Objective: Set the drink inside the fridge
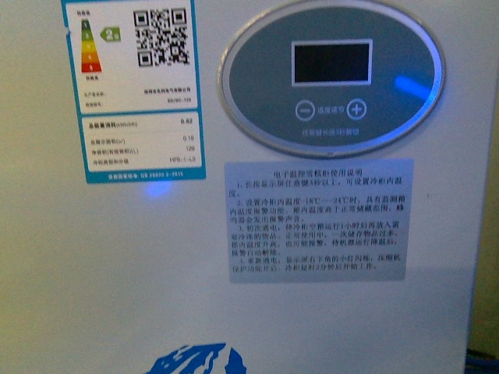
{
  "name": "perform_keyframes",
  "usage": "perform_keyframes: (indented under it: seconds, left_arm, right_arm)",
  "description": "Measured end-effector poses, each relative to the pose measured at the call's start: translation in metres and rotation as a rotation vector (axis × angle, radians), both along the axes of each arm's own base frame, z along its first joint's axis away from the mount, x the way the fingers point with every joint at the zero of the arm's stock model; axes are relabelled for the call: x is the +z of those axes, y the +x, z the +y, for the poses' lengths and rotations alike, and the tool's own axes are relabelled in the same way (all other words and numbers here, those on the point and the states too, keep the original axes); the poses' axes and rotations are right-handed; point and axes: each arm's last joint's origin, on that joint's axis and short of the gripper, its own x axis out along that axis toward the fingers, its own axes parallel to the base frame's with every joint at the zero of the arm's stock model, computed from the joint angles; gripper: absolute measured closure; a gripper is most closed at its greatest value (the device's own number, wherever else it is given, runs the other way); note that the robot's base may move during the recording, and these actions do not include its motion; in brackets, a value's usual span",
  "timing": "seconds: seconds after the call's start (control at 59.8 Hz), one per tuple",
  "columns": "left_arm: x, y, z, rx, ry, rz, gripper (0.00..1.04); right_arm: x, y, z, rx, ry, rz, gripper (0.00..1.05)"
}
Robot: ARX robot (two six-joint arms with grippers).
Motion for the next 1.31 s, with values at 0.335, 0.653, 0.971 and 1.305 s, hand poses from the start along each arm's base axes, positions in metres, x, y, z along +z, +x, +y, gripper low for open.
perform_keyframes:
  seconds: [0.335,0.653,0.971,1.305]
  left_arm:
    - [0.0,0.0,0.0,-0.001,0.0,0.0,0.08]
    - [0.0,0.0,0.0,0.0,0.0,0.0,0.08]
    - [0.0,0.0,0.0,0.0,0.0,0.0,0.08]
    - [0.0,0.0,0.0,0.0,0.0,0.0,0.08]
  right_arm:
    - [0.014,-0.094,0.021,-0.079,-0.014,-0.273,0.65]
    - [-0.007,-0.091,0.027,-0.09,-0.015,-0.258,0.65]
    - [-0.01,-0.091,0.027,-0.088,-0.017,-0.249,0.65]
    - [-0.009,-0.093,0.027,-0.089,-0.016,-0.258,0.65]
